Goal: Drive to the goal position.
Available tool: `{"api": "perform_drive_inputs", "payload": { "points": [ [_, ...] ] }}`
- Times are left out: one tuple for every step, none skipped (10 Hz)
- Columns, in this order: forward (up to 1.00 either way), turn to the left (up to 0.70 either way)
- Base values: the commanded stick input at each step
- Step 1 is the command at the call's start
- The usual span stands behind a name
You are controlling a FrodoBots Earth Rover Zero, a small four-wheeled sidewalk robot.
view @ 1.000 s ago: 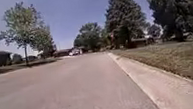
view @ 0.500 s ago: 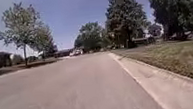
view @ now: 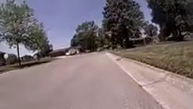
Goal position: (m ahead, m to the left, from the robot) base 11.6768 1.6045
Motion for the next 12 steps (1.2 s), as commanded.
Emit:
{"api": "perform_drive_inputs", "payload": {
  "points": [
    [0.70,0.00],
    [0.70,0.00],
    [0.70,0.00],
    [0.70,0.00],
    [0.70,0.00],
    [0.70,0.00],
    [0.70,0.00],
    [0.70,0.00],
    [0.70,0.00],
    [0.70,0.00],
    [0.70,0.00],
    [0.70,0.00]
  ]
}}
